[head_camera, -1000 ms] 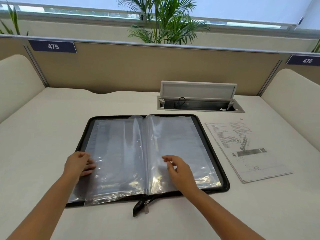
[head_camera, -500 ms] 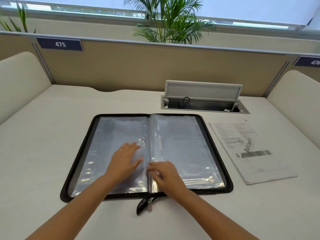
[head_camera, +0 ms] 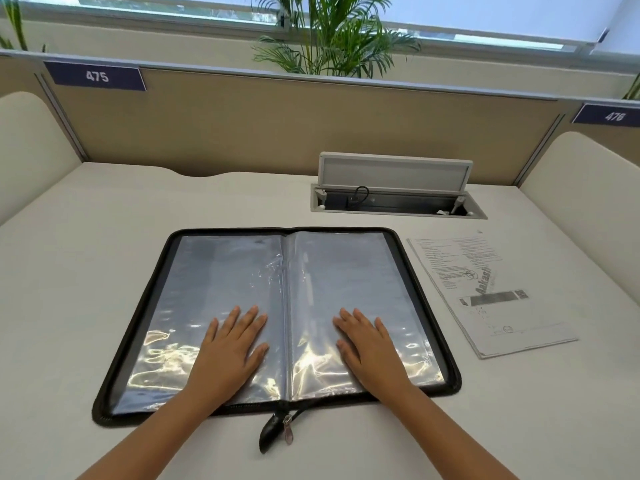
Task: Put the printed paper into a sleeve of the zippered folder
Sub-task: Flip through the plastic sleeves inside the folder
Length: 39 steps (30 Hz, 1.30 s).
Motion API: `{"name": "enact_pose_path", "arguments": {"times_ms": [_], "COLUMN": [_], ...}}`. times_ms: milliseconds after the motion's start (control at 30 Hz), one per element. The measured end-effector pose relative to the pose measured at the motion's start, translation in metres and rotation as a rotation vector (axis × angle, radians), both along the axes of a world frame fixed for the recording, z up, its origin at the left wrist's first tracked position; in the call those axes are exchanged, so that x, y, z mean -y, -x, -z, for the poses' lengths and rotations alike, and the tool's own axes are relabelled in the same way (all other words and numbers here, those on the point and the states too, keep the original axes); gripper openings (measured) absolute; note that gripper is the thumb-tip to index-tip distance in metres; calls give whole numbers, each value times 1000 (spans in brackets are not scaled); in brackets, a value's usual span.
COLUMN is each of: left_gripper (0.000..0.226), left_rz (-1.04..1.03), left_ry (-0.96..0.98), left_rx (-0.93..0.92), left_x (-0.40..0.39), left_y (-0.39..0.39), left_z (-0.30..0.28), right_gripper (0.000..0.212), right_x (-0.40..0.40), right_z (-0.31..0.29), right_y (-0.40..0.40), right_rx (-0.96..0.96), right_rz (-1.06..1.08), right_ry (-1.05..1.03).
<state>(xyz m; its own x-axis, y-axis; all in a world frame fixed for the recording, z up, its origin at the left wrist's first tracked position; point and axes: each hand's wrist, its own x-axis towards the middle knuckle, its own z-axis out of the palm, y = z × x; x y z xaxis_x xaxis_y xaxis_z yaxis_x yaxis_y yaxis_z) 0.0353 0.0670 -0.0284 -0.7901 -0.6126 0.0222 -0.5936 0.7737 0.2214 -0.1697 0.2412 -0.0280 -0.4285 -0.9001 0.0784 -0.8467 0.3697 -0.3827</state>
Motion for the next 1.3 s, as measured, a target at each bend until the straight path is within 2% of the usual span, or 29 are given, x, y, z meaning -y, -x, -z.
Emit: {"name": "enact_pose_path", "arguments": {"times_ms": [367, 767, 833, 900, 967, 1067, 1300], "left_gripper": [82, 84, 87, 86, 70, 34, 32], "left_rz": [4, 3, 0, -5, -40, -108, 69], "left_ry": [-2, -5, -11, -18, -31, -121, -477], "left_rx": [-26, -15, -19, -25, -46, -176, -440], "left_x": [-9, -9, -10, -10, -8, -13, -90], "left_y": [-34, -34, -35, -35, -28, -6, 68], "left_z": [-1, -5, -7, -10, -18, -34, -56], "right_gripper": [46, 46, 47, 48, 49, 46, 40], "right_x": [-9, -10, -10, -12, -15, -26, -63], "right_z": [1, 0, -4, -12, -21, -30, -35], "right_y": [-34, -34, -34, -33, -31, -25, 17], "right_rx": [6, 17, 55, 177, 315, 421, 387], "right_rz": [-12, -29, -46, -45, -20, 45, 213], "right_ry": [-15, -35, -38, 11, 83, 165, 268]}}
